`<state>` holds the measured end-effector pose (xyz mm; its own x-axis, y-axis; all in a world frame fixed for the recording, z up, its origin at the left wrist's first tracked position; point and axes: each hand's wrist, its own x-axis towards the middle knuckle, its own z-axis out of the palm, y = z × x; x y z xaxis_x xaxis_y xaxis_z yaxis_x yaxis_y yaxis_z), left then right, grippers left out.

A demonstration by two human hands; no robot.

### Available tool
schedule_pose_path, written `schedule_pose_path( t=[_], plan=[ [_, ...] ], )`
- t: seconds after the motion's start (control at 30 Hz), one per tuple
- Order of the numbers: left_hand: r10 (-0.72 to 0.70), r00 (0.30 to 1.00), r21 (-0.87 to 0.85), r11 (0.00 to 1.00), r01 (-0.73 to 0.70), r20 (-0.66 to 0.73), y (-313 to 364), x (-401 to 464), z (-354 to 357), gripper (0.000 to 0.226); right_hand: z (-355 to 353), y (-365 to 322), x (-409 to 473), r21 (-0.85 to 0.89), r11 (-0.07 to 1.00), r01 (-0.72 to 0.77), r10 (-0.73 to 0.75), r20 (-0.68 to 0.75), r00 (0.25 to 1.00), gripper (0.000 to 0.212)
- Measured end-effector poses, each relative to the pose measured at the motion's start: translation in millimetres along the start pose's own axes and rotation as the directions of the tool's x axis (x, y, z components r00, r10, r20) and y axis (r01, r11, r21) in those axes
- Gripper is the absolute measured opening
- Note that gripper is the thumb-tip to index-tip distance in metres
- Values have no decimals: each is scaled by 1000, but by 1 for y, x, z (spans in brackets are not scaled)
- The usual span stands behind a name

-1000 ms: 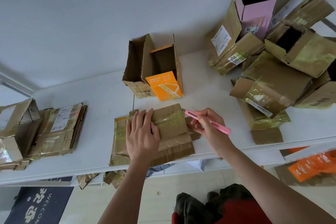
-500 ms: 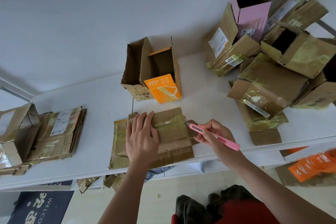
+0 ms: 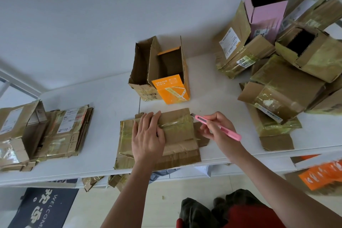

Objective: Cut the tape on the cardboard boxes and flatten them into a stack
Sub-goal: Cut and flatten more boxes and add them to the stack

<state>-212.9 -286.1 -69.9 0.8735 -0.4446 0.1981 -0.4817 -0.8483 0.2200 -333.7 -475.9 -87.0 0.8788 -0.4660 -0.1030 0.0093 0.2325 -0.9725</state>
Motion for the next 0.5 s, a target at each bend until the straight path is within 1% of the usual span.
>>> schedule_pose_path(
  t=[0.13,0.2,0.3,0.5],
  plan=[
    [4,1000,4,1000,-4,-8,0,1,1,57,-1,3,-8,7,1000,27,-27,-17,999,8],
    [8,1000,7,1000,-8,-18,-1,1,1,56,-4,4,-13,6,1000,13,-13,-1,1000,8],
    [13,1000,4,1000,-13,-20,-1,0,0,55,-11,11,-20,-43,999,-17,19,36,999,9],
    [24,1000,4,1000,-24,-20,-1,1,-1,54,-31,5,-33,-189,982,16,9,131,991,33]
  ],
)
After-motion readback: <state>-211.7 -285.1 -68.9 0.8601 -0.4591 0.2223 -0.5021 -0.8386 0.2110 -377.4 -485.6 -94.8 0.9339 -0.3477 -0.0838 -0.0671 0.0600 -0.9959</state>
